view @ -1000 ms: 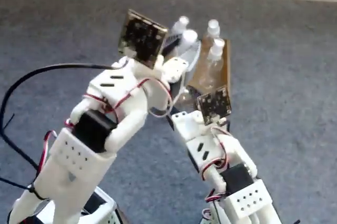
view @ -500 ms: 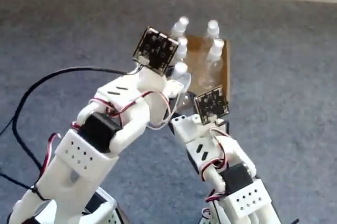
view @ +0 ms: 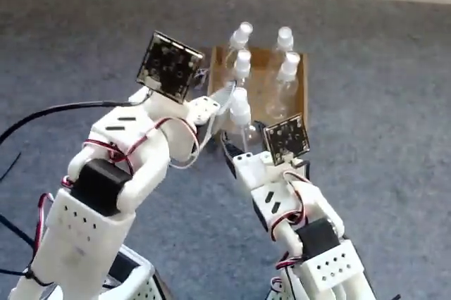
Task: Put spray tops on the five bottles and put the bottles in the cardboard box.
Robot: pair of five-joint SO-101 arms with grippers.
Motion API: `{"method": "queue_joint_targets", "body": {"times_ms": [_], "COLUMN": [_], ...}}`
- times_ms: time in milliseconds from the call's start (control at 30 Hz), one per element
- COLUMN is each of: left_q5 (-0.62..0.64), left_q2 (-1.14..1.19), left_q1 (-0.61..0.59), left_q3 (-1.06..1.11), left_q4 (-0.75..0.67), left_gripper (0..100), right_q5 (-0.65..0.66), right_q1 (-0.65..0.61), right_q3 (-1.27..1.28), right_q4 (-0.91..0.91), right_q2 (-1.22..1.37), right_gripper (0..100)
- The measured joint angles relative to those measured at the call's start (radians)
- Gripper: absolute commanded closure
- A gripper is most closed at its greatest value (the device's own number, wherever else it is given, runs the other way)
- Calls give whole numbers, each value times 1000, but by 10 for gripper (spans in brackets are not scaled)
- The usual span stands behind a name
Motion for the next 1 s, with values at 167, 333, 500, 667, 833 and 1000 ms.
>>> {"method": "queue_joint_targets", "body": {"times_ms": [167, 333, 500, 667, 833, 1000], "left_q5": [-14, -17, -83, -91, -94, -95], "left_q2": [21, 64, 106, 77, -81, -292], "left_q1": [0, 3, 41, 14, -124, -219], "left_q3": [6, 6, 5, 3, 6, 166], "left_q4": [0, 0, -2, 21, 110, 166], "left_gripper": [857, 857, 857, 853, 852, 847], "right_q5": [0, 0, 0, 0, 0, 0], "right_q1": [0, 0, 5, 6, 86, 107], "right_q3": [0, 0, 2, 2, -64, -232], "right_q4": [0, 0, 2, 2, 2, 0], "right_q2": [0, 0, 2, 2, 2, 121], "right_gripper": [995, 995, 995, 995, 995, 995]}}
